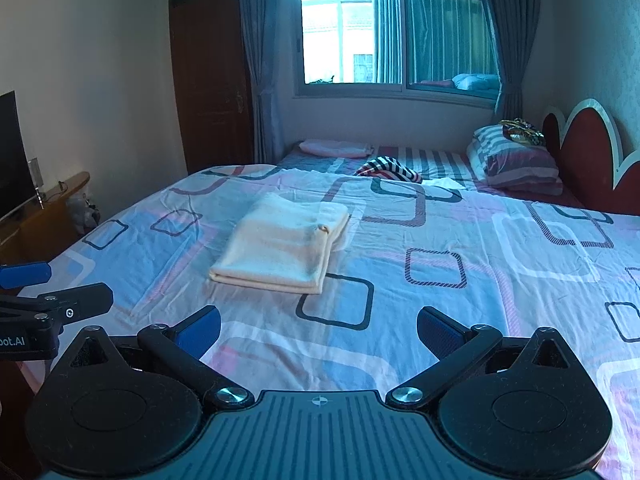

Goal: Fold small clothes

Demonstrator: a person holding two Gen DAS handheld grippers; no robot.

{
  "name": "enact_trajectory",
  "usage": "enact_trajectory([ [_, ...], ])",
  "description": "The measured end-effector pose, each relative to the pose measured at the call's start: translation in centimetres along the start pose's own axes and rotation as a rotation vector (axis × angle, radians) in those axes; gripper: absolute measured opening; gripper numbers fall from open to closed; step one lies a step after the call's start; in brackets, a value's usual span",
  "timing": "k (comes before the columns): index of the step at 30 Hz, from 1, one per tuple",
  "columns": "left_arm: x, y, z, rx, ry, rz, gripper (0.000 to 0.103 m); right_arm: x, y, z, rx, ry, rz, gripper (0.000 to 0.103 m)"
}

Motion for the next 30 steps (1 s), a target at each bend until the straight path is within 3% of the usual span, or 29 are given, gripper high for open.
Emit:
enact_trajectory([
  [30, -1.5, 0.3, -0.6, -0.012, 0.021, -0.001, 0.102, -0.1, -0.8, -0.6, -0.003, 0.000, -0.002, 0.103],
])
Point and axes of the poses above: each gripper's, at about its wrist camera, not at the fingertips, and x roughly against the way its jaws point, y to its left, z to its underside, the point moved 1 cm from there along -x, roughly the way its jaws point, and after that the axes turned 7 degrees about z, right-handed, at the moved point
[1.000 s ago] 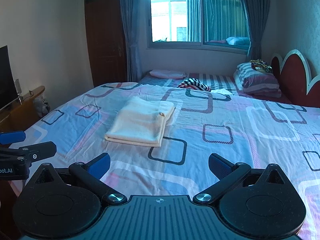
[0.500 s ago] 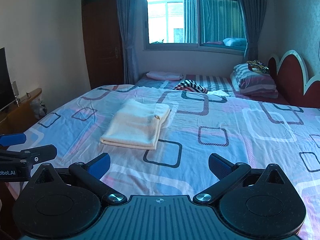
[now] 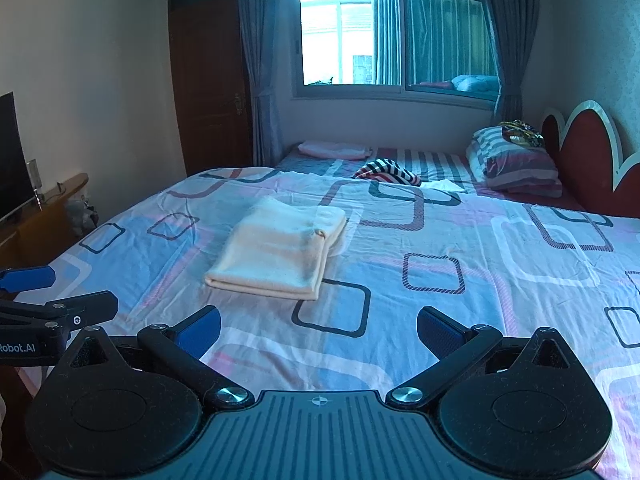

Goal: Fold small clothes

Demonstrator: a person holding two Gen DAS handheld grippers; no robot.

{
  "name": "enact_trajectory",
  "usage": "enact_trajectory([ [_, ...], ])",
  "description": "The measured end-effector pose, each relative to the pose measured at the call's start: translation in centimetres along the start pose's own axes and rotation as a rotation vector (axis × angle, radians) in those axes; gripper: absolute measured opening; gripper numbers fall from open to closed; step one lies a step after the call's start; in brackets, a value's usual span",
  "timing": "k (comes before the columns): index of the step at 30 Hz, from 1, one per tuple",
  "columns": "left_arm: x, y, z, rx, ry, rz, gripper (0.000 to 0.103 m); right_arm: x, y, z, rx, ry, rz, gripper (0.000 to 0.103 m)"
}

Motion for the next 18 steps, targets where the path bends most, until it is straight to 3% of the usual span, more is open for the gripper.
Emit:
enact_trajectory([
  [18, -0.13, 0.12, -0.01, 0.001, -0.006, -0.010, 0.102, -0.57, -0.33, 0.21, 0.001, 0.013, 0.004, 0.103],
])
Point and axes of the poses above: each gripper's, at about its wrist camera, not at the fingertips, and x roughly against the way its jaws point, y to its left, z to its underside, the point moved 1 cm from there along -x, roughly the way its jaws point, and after that the axes turned 7 degrees about z, right-handed, at the moved point
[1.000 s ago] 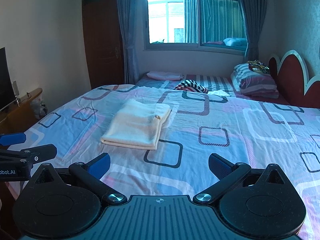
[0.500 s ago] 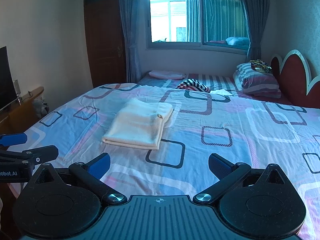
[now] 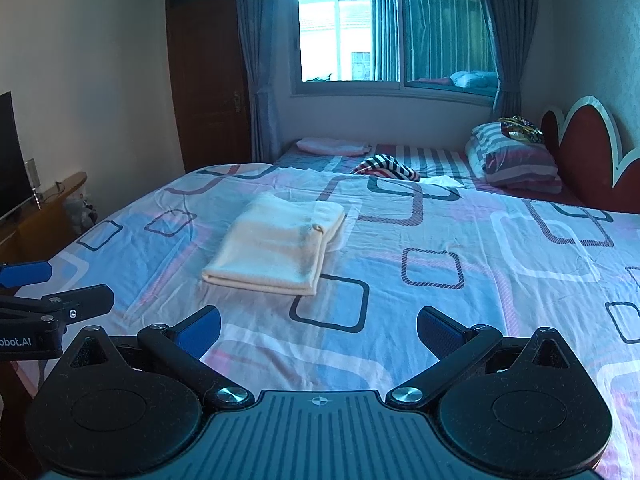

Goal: Fold small clothes

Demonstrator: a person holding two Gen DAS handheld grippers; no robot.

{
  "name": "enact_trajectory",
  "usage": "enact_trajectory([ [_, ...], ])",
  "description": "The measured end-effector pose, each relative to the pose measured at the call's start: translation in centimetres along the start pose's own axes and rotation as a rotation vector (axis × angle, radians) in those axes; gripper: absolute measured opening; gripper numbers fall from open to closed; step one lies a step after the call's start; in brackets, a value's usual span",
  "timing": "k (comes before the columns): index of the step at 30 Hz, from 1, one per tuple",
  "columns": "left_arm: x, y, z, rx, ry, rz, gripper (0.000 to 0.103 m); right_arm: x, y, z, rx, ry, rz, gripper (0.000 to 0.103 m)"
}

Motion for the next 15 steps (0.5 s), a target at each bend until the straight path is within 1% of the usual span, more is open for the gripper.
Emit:
enact_trajectory([
  [8, -0.32, 0.22, -0.02, -0.018, 0.007, -0.019, 0.102, -0.31, -0.05, 0.18, 0.007, 0.005, 0.005, 0.103],
  [15, -0.04, 0.36, 0.02, -0.015, -0.004, -0.014, 0.102, -0.60, 0.15, 0.33, 0.015, 0.008, -0.004, 0.103],
])
Point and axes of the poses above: each gripper's, at about its wrist camera, not at the fingertips, and x roughly against the way its jaws point, y to its left, z to its underside, the point moved 1 cm from there along -x, roughly the way its jaws point, and after that the axes turned 7 degrees about z, right-handed, at the moved point
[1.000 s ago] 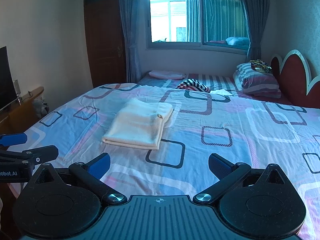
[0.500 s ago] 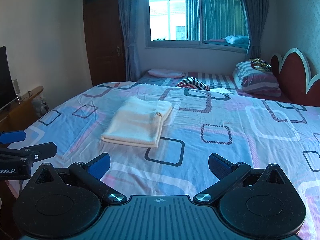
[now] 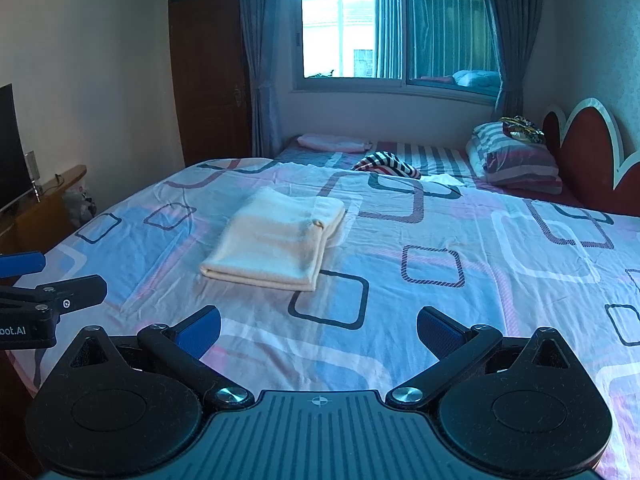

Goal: Fold small clothes

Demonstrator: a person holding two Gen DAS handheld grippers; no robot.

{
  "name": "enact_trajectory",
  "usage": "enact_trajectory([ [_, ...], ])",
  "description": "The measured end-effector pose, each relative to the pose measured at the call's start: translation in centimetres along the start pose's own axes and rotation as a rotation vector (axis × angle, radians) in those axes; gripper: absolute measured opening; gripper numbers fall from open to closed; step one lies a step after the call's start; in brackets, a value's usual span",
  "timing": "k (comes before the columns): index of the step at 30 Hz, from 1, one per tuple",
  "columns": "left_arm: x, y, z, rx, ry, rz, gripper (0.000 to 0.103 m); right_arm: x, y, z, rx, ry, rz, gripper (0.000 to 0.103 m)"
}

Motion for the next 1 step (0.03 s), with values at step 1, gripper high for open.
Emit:
enact_trajectory([
  [1, 0.03, 0.01, -0.03, 0.000, 0.000, 0.007, 0.102, -0.08, 0.02, -0.03, 0.001, 0.001, -0.001, 0.103],
])
Point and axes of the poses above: each gripper's, at about its wrist camera, not at the fingertips, and x roughly against the way its jaws point, y to its left, z to its underside, the point moved 1 cm from there along -x, roughly the way its jaws point, and after that the axes turned 7 degrees about z, right-handed, at the moved point
